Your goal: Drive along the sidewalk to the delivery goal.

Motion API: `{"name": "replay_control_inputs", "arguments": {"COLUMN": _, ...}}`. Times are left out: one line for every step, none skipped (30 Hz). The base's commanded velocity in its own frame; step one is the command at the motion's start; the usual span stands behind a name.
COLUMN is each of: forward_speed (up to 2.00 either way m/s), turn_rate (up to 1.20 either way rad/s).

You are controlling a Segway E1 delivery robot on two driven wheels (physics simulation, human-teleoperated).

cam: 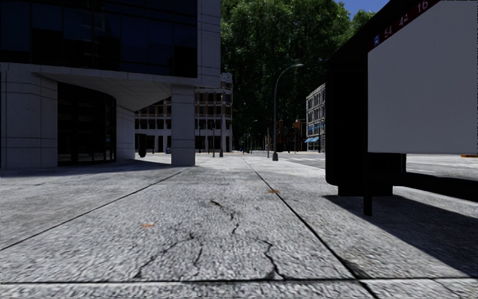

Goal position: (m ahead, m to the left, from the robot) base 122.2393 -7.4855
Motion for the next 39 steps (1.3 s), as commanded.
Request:
{"name": "replay_control_inputs", "arguments": {"forward_speed": 2.00, "turn_rate": 0.00}}
{"name": "replay_control_inputs", "arguments": {"forward_speed": 2.00, "turn_rate": 0.00}}
{"name": "replay_control_inputs", "arguments": {"forward_speed": 2.00, "turn_rate": 0.00}}
{"name": "replay_control_inputs", "arguments": {"forward_speed": 2.00, "turn_rate": 0.00}}
{"name": "replay_control_inputs", "arguments": {"forward_speed": 2.00, "turn_rate": 0.00}}
{"name": "replay_control_inputs", "arguments": {"forward_speed": 2.00, "turn_rate": 0.00}}
{"name": "replay_control_inputs", "arguments": {"forward_speed": 2.00, "turn_rate": 0.00}}
{"name": "replay_control_inputs", "arguments": {"forward_speed": 2.00, "turn_rate": 0.00}}
{"name": "replay_control_inputs", "arguments": {"forward_speed": 2.00, "turn_rate": 0.00}}
{"name": "replay_control_inputs", "arguments": {"forward_speed": 2.00, "turn_rate": 0.00}}
{"name": "replay_control_inputs", "arguments": {"forward_speed": 2.00, "turn_rate": 0.00}}
{"name": "replay_control_inputs", "arguments": {"forward_speed": 2.00, "turn_rate": 0.00}}
{"name": "replay_control_inputs", "arguments": {"forward_speed": 2.00, "turn_rate": 0.00}}
{"name": "replay_control_inputs", "arguments": {"forward_speed": 2.00, "turn_rate": 0.00}}
{"name": "replay_control_inputs", "arguments": {"forward_speed": 2.00, "turn_rate": 0.00}}
{"name": "replay_control_inputs", "arguments": {"forward_speed": 2.00, "turn_rate": 0.00}}
{"name": "replay_control_inputs", "arguments": {"forward_speed": 2.00, "turn_rate": 0.00}}
{"name": "replay_control_inputs", "arguments": {"forward_speed": 2.00, "turn_rate": 0.00}}
{"name": "replay_control_inputs", "arguments": {"forward_speed": 2.00, "turn_rate": 0.00}}
{"name": "replay_control_inputs", "arguments": {"forward_speed": 2.00, "turn_rate": 0.00}}
{"name": "replay_control_inputs", "arguments": {"forward_speed": 2.00, "turn_rate": 0.00}}
{"name": "replay_control_inputs", "arguments": {"forward_speed": 2.00, "turn_rate": 0.00}}
{"name": "replay_control_inputs", "arguments": {"forward_speed": 2.00, "turn_rate": 0.00}}
{"name": "replay_control_inputs", "arguments": {"forward_speed": 2.00, "turn_rate": 0.00}}
{"name": "replay_control_inputs", "arguments": {"forward_speed": 2.00, "turn_rate": 0.00}}
{"name": "replay_control_inputs", "arguments": {"forward_speed": 2.00, "turn_rate": 0.00}}
{"name": "replay_control_inputs", "arguments": {"forward_speed": 2.00, "turn_rate": 0.00}}
{"name": "replay_control_inputs", "arguments": {"forward_speed": 2.00, "turn_rate": 0.00}}
{"name": "replay_control_inputs", "arguments": {"forward_speed": 2.00, "turn_rate": 0.00}}
{"name": "replay_control_inputs", "arguments": {"forward_speed": 2.00, "turn_rate": 0.00}}
{"name": "replay_control_inputs", "arguments": {"forward_speed": 2.00, "turn_rate": 0.00}}
{"name": "replay_control_inputs", "arguments": {"forward_speed": 2.00, "turn_rate": 0.00}}
{"name": "replay_control_inputs", "arguments": {"forward_speed": 2.00, "turn_rate": 0.00}}
{"name": "replay_control_inputs", "arguments": {"forward_speed": 2.00, "turn_rate": 0.00}}
{"name": "replay_control_inputs", "arguments": {"forward_speed": 2.00, "turn_rate": 0.00}}
{"name": "replay_control_inputs", "arguments": {"forward_speed": 2.00, "turn_rate": 0.00}}
{"name": "replay_control_inputs", "arguments": {"forward_speed": 2.00, "turn_rate": 0.00}}
{"name": "replay_control_inputs", "arguments": {"forward_speed": 2.00, "turn_rate": 0.00}}
{"name": "replay_control_inputs", "arguments": {"forward_speed": 2.00, "turn_rate": 0.00}}
